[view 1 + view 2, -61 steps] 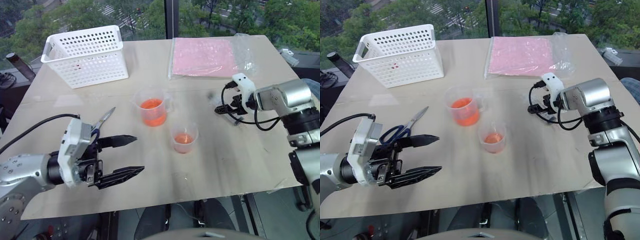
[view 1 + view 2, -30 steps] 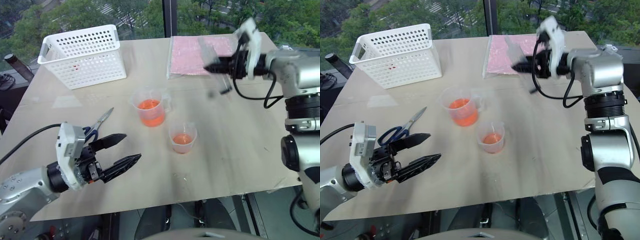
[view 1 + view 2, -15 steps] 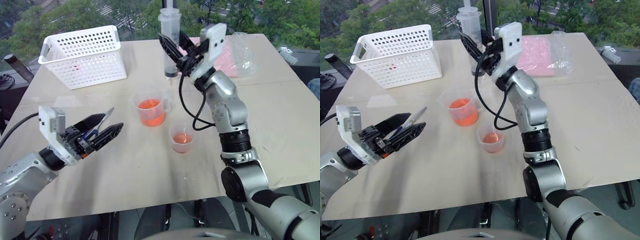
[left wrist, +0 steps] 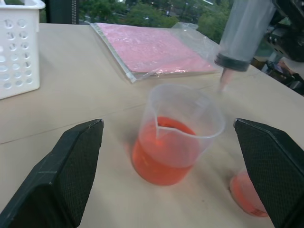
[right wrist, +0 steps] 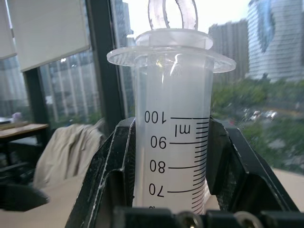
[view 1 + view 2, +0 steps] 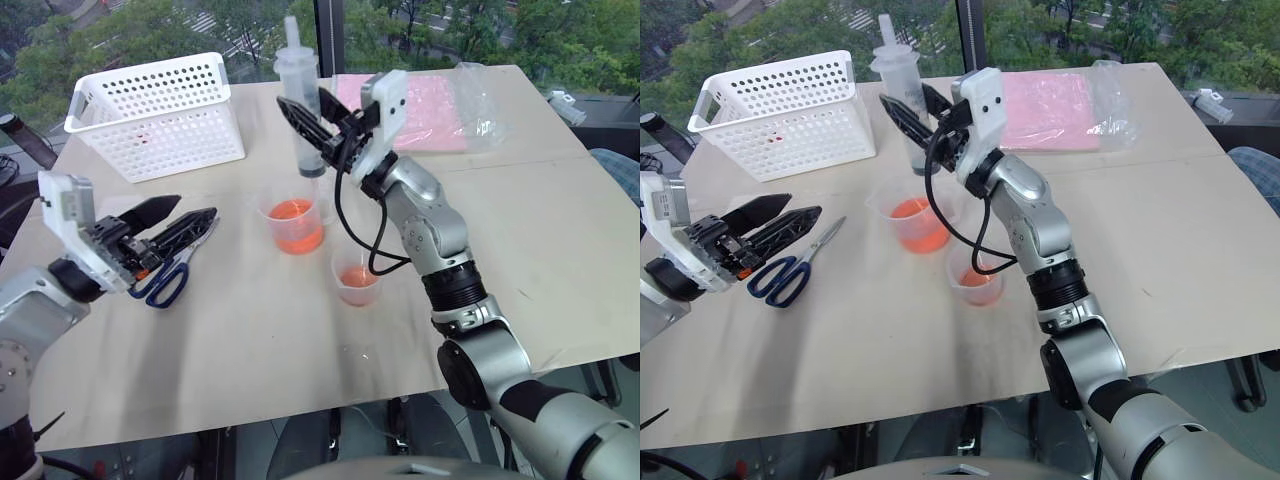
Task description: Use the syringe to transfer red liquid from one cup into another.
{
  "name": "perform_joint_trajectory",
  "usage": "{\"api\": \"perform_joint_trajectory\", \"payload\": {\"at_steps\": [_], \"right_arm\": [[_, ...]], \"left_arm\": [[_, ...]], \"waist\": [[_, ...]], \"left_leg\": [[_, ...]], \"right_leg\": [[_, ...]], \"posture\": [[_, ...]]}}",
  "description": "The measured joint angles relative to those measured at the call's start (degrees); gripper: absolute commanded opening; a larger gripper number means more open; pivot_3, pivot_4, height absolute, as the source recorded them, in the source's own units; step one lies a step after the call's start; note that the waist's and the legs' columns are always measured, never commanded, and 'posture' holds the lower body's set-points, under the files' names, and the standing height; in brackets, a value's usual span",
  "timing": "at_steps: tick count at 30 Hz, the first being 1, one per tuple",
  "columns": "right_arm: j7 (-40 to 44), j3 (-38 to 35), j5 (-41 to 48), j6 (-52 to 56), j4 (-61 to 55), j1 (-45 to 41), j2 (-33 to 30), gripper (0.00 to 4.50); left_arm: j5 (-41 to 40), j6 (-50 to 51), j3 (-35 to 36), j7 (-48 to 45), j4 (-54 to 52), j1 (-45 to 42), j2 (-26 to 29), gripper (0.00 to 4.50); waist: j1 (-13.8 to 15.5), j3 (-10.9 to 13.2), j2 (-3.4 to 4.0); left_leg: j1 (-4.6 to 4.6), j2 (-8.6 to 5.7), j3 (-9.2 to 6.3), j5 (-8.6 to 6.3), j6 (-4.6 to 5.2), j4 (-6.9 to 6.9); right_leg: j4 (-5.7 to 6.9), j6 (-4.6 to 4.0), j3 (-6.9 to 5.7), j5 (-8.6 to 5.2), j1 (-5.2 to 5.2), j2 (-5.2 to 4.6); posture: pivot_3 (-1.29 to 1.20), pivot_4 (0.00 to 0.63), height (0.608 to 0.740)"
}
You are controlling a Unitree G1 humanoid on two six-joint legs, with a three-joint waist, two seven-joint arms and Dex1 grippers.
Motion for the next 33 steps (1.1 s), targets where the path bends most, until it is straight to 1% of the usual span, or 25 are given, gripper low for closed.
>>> {"api": "perform_joint_trajectory", "payload": {"at_steps": [3, 9, 12, 23, 29, 33], "right_arm": [[0.08, 1.45, -0.79, -0.83, 3.91, -0.75, 0.08, 1.54], [0.06, 1.36, -0.78, -3.0, 7.22, -2.67, 0.25, 1.54], [0.64, 2.25, -1.04, -4.93, 7.65, -2.87, 0.3, 1.54], [0.54, 5.38, -3.1, -11.71, 16.58, -2.82, 0.38, 1.54], [2.57, 8.98, -4.65, -13.55, 17.41, -2.77, 0.39, 1.54], [2.98, 10.88, -5.8, -13.55, 18.54, -2.76, 0.39, 1.54]], "left_arm": [[1.66, -0.96, -0.12, -1.42, 0.01, 1.17, -0.49, 4.5], [4.25, -2.21, 0.05, -2.49, 0.64, 3.22, -1.57, 4.5], [5.99, -3.32, 0.11, -2.11, 1.32, 3.03, -2.43, 4.5], [8.69, -4.9, 0.09, -2.96, 2.35, 2.94, -4.02, 4.5], [9.45, -5.21, 0.09, -3.74, 2.54, 2.98, -4.54, 4.5], [10.42, -5.98, 0.09, -5.18, 4.81, 2.89, -4.52, 4.5]], "waist": [[-0.01, 0.0, 0.0], [0.02, 0.0, 0.0], [0.03, 0.0, 0.0], [-0.01, 0.0, 0.0], [-0.08, 0.0, -0.01], [-0.05, -0.01, -0.02]], "left_leg": [[0.0, -0.02, 0.02, 0.0, 0.0, 0.0], [-0.01, -0.01, 0.01, 0.0, 0.0, -0.01], [-0.01, -0.01, 0.01, 0.0, 0.0, -0.02], [-0.01, -0.01, 0.01, -0.01, 0.0, -0.04], [-0.01, 0.0, 0.01, -0.01, 0.0, -0.05], [-0.01, 0.0, 0.01, -0.01, 0.0, -0.05]], "right_leg": [[-0.01, 0.0, 0.02, 0.0, -0.01, -0.01], [-0.01, 0.0, 0.02, 0.0, -0.05, -0.03], [-0.01, 0.0, 0.02, 0.0, -0.08, -0.04], [-0.01, 0.0, 0.02, 0.0, -0.1, -0.06], [-0.01, 0.0, 0.02, 0.0, -0.1, -0.06], [-0.01, -0.01, 0.02, 0.0, -0.1, -0.06]], "posture": [[0.0, 0.15, 0.74], [0.0, 0.15, 0.74], [0.0, 0.15, 0.74], [0.0, 0.15, 0.74], [0.0, 0.15, 0.74], [0.0, 0.15, 0.74]]}}
